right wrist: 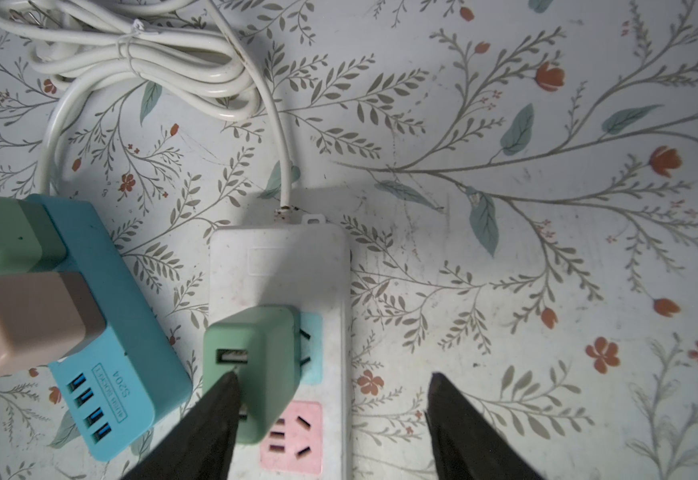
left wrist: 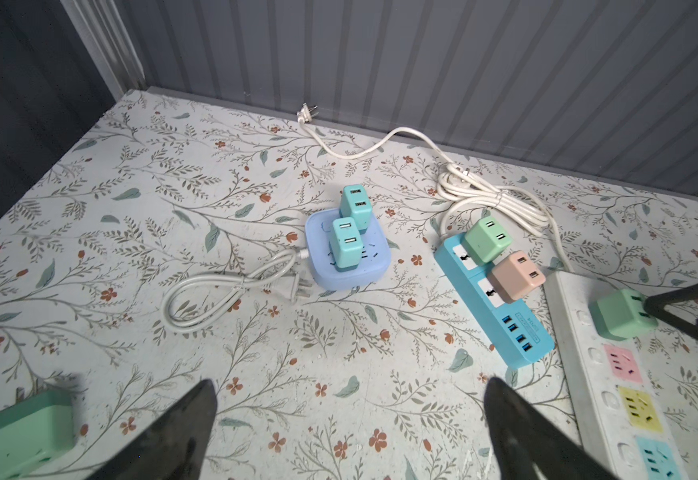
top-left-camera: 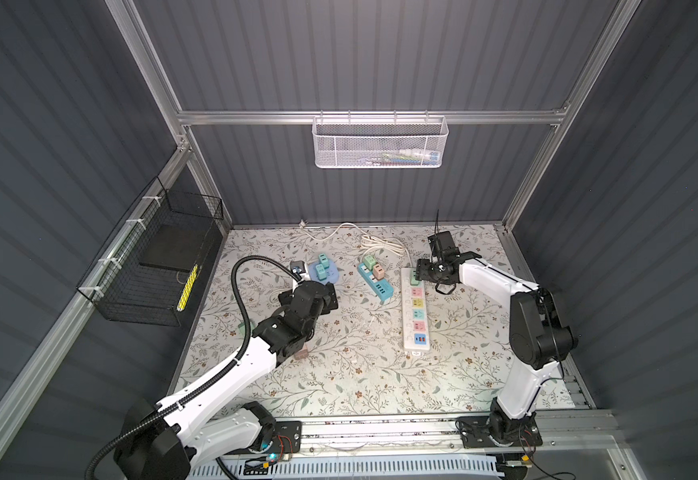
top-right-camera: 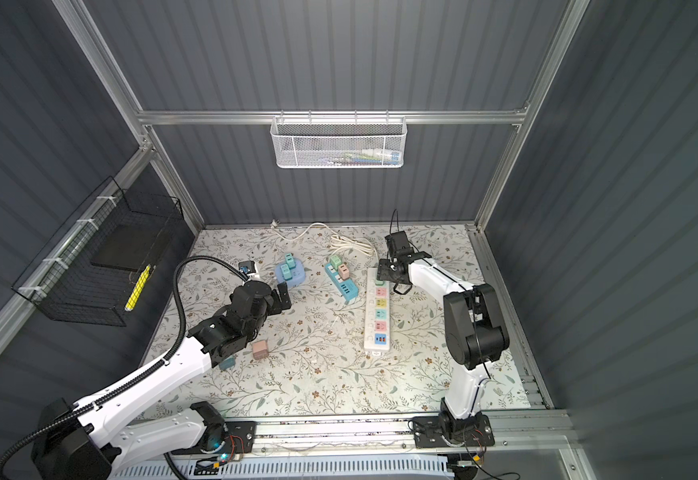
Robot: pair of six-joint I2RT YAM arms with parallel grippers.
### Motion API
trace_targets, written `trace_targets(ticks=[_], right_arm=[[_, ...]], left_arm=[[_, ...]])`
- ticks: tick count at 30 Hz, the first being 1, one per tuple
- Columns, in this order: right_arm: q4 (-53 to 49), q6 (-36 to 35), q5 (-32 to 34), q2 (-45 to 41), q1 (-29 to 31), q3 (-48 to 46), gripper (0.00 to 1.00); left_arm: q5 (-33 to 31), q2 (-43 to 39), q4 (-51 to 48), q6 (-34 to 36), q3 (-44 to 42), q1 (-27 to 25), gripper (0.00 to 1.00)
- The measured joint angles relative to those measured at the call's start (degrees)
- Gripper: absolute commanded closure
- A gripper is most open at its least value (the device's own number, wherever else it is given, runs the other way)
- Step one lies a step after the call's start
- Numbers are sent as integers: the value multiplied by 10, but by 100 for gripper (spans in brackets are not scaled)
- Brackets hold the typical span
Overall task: Insert the plug
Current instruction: 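Open the right gripper and lift it while the left grasps the pink adapter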
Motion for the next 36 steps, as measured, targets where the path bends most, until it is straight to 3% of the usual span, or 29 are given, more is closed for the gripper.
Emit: trace_targets(ticks=[8, 12, 15, 25, 36], right_arm=[[-16, -7, -3, -94, 2, 0, 15], [-10, -9, -7, -135, 7, -17, 15], [-12, -11, -17, -155, 10, -42, 15], [-19, -12, -48, -202, 14, -134, 24], [-18, -11, -74, -231, 14, -141, 32]], left_arm=[[22, 37, -192, -131, 21, 19, 0], [67, 65, -236, -160, 2, 36, 11], [108, 73, -248, -169, -26, 42, 19], [179, 116, -244, -172, -72, 46, 27], [191, 145, -206, -158, -90, 52, 43]])
